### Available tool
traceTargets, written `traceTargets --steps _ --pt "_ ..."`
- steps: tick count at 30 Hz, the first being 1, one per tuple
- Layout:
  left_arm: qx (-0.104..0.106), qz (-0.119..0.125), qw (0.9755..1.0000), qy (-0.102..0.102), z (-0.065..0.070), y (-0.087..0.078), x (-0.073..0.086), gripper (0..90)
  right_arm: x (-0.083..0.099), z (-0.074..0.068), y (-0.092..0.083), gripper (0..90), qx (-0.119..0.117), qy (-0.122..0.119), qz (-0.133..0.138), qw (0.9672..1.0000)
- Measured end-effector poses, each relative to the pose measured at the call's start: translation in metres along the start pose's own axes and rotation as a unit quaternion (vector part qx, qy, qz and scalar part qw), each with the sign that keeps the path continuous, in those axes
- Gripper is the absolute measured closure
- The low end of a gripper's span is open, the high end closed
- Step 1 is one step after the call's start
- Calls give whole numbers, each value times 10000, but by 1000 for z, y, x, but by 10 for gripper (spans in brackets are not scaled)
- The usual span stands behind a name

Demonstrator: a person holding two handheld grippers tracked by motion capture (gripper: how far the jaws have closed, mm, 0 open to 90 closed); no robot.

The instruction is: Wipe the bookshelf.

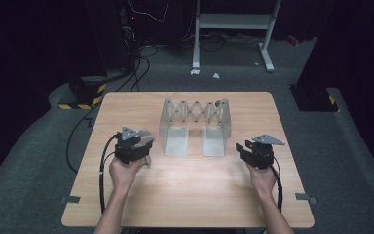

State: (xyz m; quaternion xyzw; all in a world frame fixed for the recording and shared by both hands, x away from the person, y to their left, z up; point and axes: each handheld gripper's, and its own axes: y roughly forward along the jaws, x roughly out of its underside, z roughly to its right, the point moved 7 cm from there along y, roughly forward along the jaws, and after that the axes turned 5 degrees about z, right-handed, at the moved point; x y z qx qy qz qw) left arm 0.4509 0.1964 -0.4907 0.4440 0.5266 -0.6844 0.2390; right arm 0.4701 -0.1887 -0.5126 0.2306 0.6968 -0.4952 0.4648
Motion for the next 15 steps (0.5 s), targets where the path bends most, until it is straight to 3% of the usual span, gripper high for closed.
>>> traceTargets --steps 15 --pt "-78 135 9999 -70 -3 -20 15 454 8 5 -18 545 -37 109 100 9999"
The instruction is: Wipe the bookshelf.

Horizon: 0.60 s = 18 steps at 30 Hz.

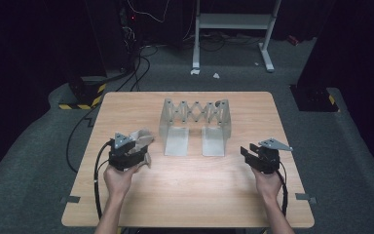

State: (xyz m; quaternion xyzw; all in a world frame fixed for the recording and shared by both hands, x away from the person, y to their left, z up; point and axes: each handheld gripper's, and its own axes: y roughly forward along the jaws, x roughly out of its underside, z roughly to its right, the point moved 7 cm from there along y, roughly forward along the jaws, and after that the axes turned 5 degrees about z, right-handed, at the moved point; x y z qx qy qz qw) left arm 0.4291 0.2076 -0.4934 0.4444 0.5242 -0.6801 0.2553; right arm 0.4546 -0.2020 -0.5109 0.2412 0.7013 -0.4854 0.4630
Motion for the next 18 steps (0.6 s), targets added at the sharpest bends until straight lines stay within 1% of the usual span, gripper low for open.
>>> traceTargets --steps 3,11,16,18 --pt "-16 -2 10000 21 1 -3 4 453 2 -1 -2 545 -15 -30 7 10000" --pt "-2 -9 10000 57 7 -7 15 450 10 -1 -10 545 -3 -13 1 10000" --pt "81 -28 9999 63 15 -7 21 449 13 -1 -13 545 -7 52 39 10000" --pt "106 -65 9999 119 20 -5 24 448 15 -1 -13 545 -2 60 32 10000"
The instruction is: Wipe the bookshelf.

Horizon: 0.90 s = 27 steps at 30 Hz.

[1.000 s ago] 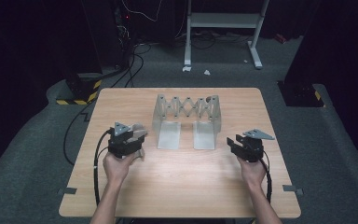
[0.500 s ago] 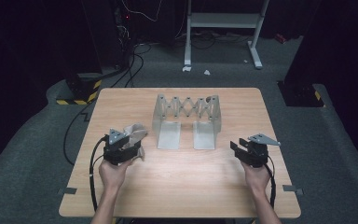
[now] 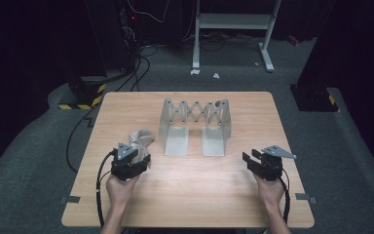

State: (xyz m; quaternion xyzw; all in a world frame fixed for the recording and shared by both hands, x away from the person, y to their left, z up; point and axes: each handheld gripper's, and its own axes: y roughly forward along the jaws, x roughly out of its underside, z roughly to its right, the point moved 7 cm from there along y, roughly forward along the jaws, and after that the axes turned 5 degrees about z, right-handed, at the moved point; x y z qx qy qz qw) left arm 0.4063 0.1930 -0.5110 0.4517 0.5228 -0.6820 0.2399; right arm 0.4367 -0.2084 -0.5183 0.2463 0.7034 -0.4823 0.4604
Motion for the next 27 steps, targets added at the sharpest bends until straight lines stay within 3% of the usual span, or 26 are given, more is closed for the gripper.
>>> traceTargets --steps 8,13,27 --pt "143 -93 9998 118 16 7 9 447 10 0 -3 544 15 -14 -85 10000" --pt "269 -132 9996 11 23 11 14 445 17 -1 -3 542 12 -45 -148 9999" --pt "408 -314 9987 -35 34 24 28 437 40 -8 2 540 31 -183 -469 9987"
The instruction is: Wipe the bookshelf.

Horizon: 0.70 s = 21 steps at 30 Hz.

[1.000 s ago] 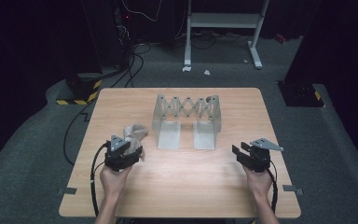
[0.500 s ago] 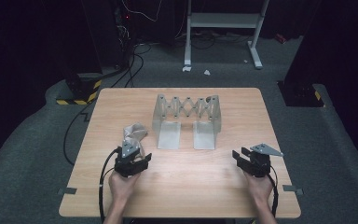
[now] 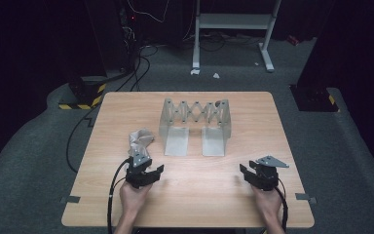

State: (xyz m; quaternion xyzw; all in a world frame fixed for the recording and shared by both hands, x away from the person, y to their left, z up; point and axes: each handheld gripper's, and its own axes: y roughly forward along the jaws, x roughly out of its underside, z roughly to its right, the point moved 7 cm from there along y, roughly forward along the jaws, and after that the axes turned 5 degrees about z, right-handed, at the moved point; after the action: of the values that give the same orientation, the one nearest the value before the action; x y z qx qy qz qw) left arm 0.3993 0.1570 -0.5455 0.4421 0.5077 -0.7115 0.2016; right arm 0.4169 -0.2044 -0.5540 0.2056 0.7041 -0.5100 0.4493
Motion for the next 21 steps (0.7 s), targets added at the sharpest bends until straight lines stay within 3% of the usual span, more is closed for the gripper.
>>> traceTargets --steps 13,21 --pt "-39 -161 9997 153 7 15 7 434 9 -3 10 537 87 -138 -239 9996" --pt "-136 -254 9992 265 10 21 13 431 13 -4 16 533 240 -356 -388 9983"
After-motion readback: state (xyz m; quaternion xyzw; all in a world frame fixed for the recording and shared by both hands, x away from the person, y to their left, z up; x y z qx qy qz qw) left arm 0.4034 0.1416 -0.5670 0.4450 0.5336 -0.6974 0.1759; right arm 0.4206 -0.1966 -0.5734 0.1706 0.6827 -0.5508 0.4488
